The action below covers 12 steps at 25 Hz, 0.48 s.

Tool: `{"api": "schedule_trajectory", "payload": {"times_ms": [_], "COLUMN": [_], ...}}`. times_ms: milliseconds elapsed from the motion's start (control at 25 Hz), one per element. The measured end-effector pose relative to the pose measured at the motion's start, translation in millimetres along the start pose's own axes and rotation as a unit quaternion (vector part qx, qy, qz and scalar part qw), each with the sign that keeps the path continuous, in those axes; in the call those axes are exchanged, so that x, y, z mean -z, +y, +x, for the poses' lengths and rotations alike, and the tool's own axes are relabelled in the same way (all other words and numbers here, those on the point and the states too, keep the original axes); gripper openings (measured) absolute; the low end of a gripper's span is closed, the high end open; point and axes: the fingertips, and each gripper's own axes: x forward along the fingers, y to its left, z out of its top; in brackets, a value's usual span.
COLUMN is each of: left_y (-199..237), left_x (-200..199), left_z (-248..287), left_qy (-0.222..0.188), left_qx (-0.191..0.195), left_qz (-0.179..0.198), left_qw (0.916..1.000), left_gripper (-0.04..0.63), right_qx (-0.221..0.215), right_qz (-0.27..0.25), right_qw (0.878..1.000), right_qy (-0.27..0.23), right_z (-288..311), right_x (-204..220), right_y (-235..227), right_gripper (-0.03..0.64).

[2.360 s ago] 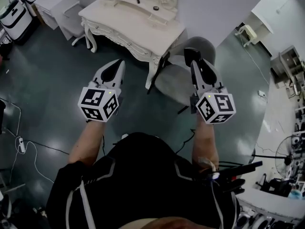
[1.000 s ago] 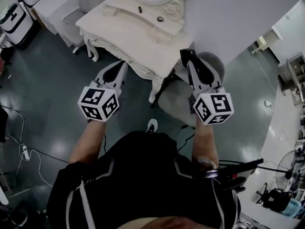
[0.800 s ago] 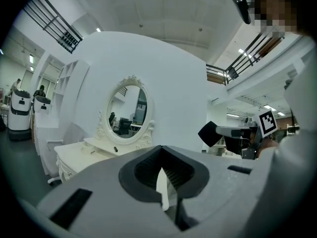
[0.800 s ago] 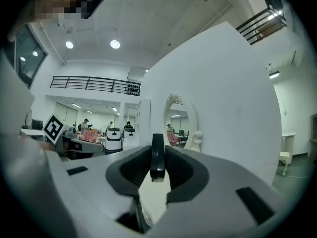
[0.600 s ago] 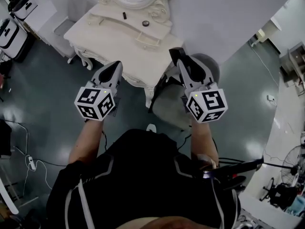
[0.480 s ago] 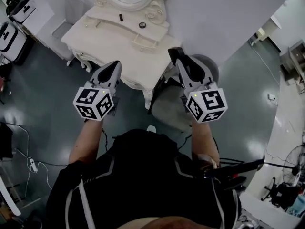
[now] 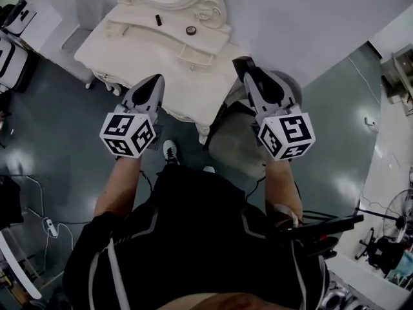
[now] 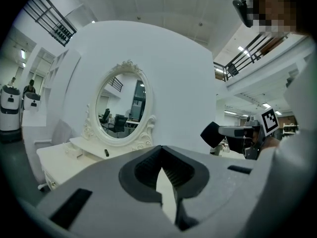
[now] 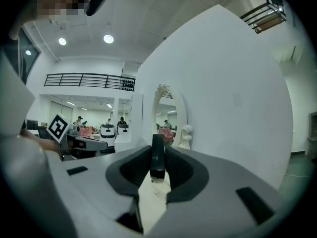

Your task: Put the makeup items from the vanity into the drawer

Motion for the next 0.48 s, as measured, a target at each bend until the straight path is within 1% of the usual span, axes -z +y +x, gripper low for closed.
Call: {"api": "schedule_trajectory", "payload": {"times_ms": [120, 280, 480], "left_y": [22.6, 56.0, 91.4], "left_x": [-4.7, -7.0, -5.3], "left_z": [15.9, 33.2, 53.3], "left_qy": [0.001, 0.005, 0.012], "left_qx": [0.019, 0.033, 0.046], "left_qz": [0.004, -0.011, -0.008], "left_qw": [0.9998, 0.9994, 0.9988], "left_gripper": [0.005, 0.005, 0.005], "right_qx": [0.012, 0.013, 0.029], "right_qz": [0.000, -0.008, -0.001], "right_qw": [1.000, 1.000, 0.999], "right_qy": [0.003, 0.015, 0.026], "right_z": [26.8, 62.5, 105.9], "right_x": [0.5, 1.5, 8.0], "right_y": [-0.4, 3.8, -2.1], "right_gripper": [0.094, 0.094, 0.094]}}
